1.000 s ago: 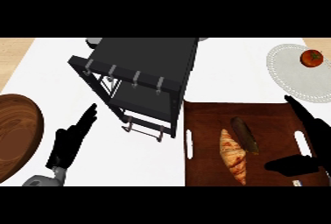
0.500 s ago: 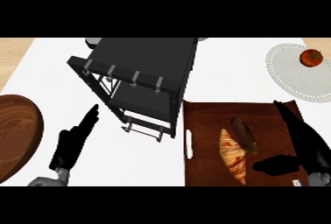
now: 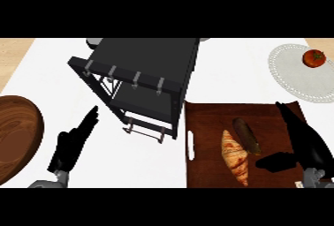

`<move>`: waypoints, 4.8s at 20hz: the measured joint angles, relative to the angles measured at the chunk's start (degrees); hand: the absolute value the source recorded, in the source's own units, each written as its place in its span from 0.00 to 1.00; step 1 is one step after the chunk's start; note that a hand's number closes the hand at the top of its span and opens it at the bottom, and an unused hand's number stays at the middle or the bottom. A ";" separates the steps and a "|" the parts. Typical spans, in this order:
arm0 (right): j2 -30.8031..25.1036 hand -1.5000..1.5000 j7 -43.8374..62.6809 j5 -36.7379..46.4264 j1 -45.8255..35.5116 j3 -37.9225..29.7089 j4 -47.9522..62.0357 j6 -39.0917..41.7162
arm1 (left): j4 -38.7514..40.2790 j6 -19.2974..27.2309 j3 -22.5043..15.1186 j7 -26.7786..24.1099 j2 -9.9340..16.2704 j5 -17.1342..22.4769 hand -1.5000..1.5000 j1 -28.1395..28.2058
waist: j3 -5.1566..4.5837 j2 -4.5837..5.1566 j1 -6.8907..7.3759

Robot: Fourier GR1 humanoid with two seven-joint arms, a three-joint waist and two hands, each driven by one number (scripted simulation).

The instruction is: Pick the sweet potato from the tray and place it in the tiered shelf

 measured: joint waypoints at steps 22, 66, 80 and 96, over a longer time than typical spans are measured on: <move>6.66 1.00 -11.60 9.50 -4.89 -2.87 15.93 -0.85 | -0.69 -4.90 5.58 0.12 -4.12 -5.00 0.50 0.57 | 0.01 0.03 0.05; -7.46 1.00 -66.14 -7.56 -64.72 -10.54 52.37 20.63 | -0.52 -6.83 6.28 0.75 -6.41 -7.86 0.50 -0.95 | -0.02 0.44 2.11; 6.08 1.00 -62.30 -0.61 -82.90 -9.24 73.02 6.98 | -0.52 -7.47 6.50 0.14 -6.70 -7.96 0.50 -1.10 | -0.06 0.87 2.85; 10.24 0.00 -62.41 4.18 -90.03 -8.65 84.34 8.98 | -0.08 -7.22 5.66 0.25 -7.66 -8.99 0.50 -2.69 | 0.67 -0.51 2.95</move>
